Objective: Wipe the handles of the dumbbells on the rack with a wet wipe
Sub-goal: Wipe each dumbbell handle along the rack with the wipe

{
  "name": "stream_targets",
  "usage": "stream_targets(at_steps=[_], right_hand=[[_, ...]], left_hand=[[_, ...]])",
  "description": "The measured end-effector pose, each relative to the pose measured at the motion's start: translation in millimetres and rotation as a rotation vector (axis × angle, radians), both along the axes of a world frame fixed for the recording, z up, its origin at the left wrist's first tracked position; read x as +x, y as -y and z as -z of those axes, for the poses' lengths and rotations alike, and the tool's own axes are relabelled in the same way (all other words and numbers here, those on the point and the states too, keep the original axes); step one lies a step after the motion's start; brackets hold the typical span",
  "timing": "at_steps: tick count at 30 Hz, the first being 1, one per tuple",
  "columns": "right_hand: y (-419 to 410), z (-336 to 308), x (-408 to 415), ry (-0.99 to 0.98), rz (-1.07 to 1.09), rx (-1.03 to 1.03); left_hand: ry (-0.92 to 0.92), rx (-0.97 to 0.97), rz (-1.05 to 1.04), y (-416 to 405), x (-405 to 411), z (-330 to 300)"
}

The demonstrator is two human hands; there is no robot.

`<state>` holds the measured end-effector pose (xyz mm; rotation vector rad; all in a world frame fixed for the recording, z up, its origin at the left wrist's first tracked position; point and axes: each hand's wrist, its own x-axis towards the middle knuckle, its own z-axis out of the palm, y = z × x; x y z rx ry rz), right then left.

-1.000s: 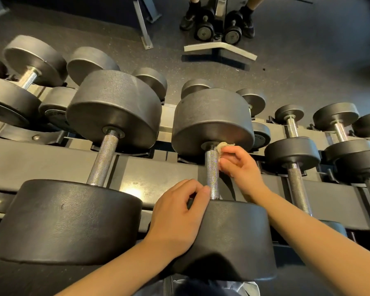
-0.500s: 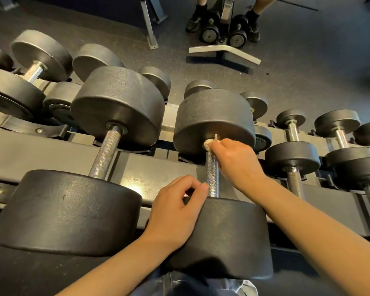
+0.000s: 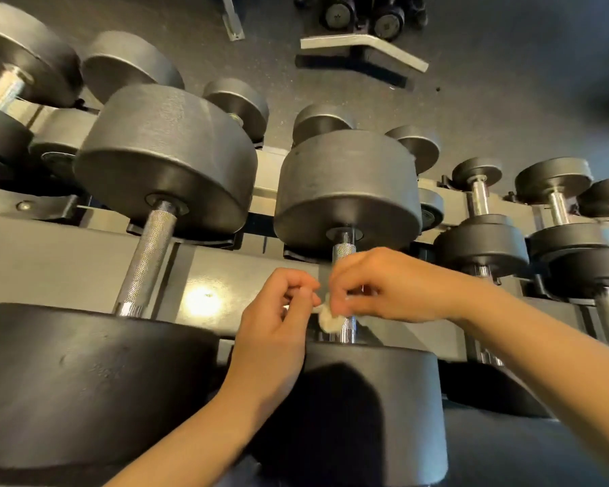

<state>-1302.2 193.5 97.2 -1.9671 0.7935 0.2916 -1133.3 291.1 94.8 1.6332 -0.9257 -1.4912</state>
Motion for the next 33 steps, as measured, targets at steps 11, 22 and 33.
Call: stream_targets(at_steps=[11, 22, 33], right_hand=[[15, 29, -2, -0.029, -0.032, -0.640], [-14, 13, -15, 0.196, -0.009, 0.076], [-13, 55, -21, 0.149, 0.548, -0.640]], left_hand=[[0.048, 0.018, -0.020, 3, -2, 7], [0.009, 0.020, -0.019, 4, -1, 6], [0.027, 0.037, -0.008, 2, 0, 8]])
